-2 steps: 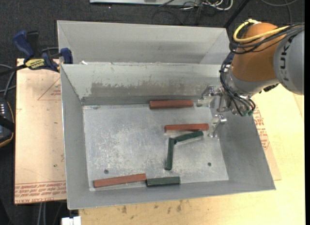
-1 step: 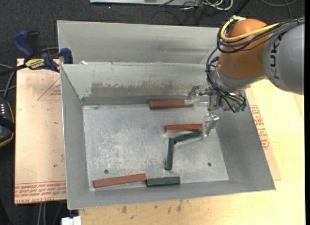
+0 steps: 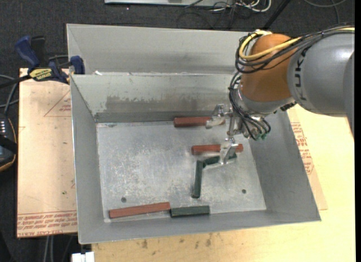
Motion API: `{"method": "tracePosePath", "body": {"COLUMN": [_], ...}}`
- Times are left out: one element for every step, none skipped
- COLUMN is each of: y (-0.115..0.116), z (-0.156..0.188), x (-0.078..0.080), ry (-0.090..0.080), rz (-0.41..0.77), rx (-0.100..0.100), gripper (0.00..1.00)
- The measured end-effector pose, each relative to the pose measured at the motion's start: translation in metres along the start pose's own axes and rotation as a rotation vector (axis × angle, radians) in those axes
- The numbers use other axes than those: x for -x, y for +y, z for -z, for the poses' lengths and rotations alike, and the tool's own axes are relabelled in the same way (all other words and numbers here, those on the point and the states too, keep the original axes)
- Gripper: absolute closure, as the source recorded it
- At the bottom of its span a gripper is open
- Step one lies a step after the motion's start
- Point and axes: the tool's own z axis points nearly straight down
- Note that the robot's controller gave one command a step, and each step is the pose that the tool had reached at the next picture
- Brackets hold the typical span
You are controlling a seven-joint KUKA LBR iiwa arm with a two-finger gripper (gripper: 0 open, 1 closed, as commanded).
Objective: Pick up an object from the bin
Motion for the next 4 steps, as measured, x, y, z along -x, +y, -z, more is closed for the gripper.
{"method": "tracePosePath", "body": {"y": [0.0045, 0.0075, 0.0075, 0.0077], "z": [-0.0368, -0.0421, -0.0421, -0.0405], "x": [-0.0027, -0.0025, -0.0025, -0.0026], "ry": [0.001, -0.015, -0.015, -0.013], "rz": [0.25, -0.059, -0.059, -0.059], "rx": [0.0, 0.0, 0.0, 0.0], "gripper": [0.0, 1.0, 1.0, 1.0]}}
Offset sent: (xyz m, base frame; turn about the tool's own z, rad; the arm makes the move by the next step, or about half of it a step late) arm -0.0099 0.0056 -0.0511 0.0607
